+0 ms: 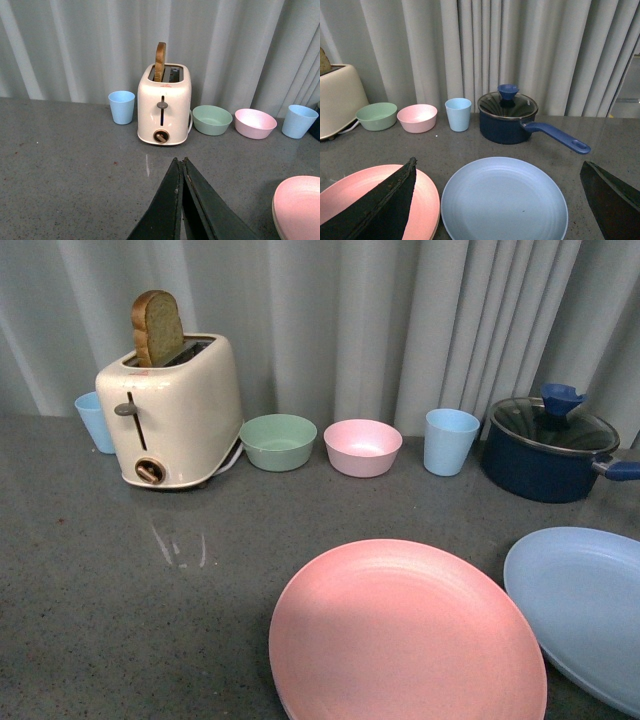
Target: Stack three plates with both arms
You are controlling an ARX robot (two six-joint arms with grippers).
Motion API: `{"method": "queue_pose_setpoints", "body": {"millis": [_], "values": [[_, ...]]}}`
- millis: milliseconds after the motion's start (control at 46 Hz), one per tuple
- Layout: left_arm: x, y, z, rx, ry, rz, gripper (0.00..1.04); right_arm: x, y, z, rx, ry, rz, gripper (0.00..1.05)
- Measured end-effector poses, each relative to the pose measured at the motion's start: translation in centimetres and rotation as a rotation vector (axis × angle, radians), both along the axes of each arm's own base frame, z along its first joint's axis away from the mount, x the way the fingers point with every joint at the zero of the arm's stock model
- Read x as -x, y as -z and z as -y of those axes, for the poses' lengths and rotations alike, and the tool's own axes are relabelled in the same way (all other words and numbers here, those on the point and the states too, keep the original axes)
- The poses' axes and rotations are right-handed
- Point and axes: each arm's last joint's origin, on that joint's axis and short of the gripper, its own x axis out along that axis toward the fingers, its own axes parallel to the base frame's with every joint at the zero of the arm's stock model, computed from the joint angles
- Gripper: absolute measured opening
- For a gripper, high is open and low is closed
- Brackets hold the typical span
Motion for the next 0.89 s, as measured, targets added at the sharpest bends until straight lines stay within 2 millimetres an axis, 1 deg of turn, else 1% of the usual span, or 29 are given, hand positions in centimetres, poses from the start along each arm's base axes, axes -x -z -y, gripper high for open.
{"method": "queue_pose_setpoints", "body": {"millis": [674, 717, 761, 783, 891], "values": [[1.6, 0.0, 0.0, 0.0, 0.0, 0.002, 0.04, 0.0, 0.0, 0.0, 0.0, 0.0, 0.0, 0.97], [2.0, 0.2, 0.0, 0.0, -0.002, -0.007, 0.04, 0.0, 0.0, 0.0, 0.0, 0.0, 0.0, 0.97], [2.4, 0.5, 0.0, -0.002, 0.0, -0.032, 0.07, 0.0, 0.0, 0.0, 0.0, 0.0, 0.0, 0.97], [2.6, 0.4, 0.0, -0.003, 0.0, -0.019, 0.04, 0.0, 0.0, 0.0, 0.0, 0.0, 0.0, 0.97], [2.8, 0.3, 0.0, -0.003, 0.0, -0.002, 0.04, 0.0, 0.0, 0.0, 0.0, 0.0, 0.0, 0.97]]}}
